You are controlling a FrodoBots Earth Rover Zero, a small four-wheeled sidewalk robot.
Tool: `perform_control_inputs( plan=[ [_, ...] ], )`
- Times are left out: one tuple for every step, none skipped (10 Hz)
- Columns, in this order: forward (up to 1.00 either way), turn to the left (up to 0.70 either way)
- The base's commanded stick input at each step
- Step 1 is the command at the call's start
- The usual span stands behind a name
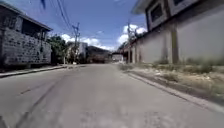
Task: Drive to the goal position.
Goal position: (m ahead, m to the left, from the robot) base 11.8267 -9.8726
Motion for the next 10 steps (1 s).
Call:
perform_control_inputs(
  plan=[
    [1.00, 0.00],
    [1.00, 0.00],
    [1.00, 0.00],
    [1.00, 0.00],
    [1.00, 0.00],
    [1.00, 0.00],
    [1.00, 0.16],
    [1.00, 0.40],
    [1.00, 0.40],
    [1.00, 0.00]
  ],
)
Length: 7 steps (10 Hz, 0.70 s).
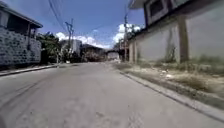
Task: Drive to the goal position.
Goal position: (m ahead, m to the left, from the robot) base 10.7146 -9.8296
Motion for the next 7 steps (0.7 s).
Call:
perform_control_inputs(
  plan=[
    [1.00, 0.00],
    [1.00, 0.00],
    [1.00, 0.00],
    [1.00, 0.00],
    [1.00, 0.00],
    [1.00, 0.00],
    [1.00, 0.00]
  ],
)
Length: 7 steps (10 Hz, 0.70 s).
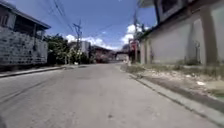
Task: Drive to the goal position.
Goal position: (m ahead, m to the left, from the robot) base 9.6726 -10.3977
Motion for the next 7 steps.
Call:
perform_control_inputs(
  plan=[
    [1.00, 0.00],
    [1.00, 0.00],
    [1.00, 0.00],
    [1.00, 0.02],
    [1.00, 0.14],
    [1.00, 0.40],
    [1.00, 0.35]
  ],
)
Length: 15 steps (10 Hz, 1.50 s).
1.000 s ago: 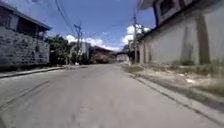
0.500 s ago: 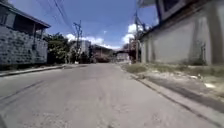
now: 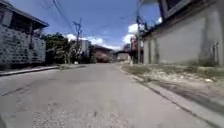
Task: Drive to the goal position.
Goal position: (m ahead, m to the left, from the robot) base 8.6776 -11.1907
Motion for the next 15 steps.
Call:
perform_control_inputs(
  plan=[
    [1.00, 0.14],
    [1.00, 0.07],
    [1.00, 0.04],
    [1.00, 0.11],
    [1.00, 0.33],
    [1.00, 0.31],
    [1.00, 0.16],
    [1.00, 0.06],
    [1.00, 0.03],
    [1.00, 0.00],
    [1.00, 0.00],
    [1.00, 0.00],
    [1.00, 0.00],
    [1.00, 0.00],
    [1.00, 0.00]
  ],
)
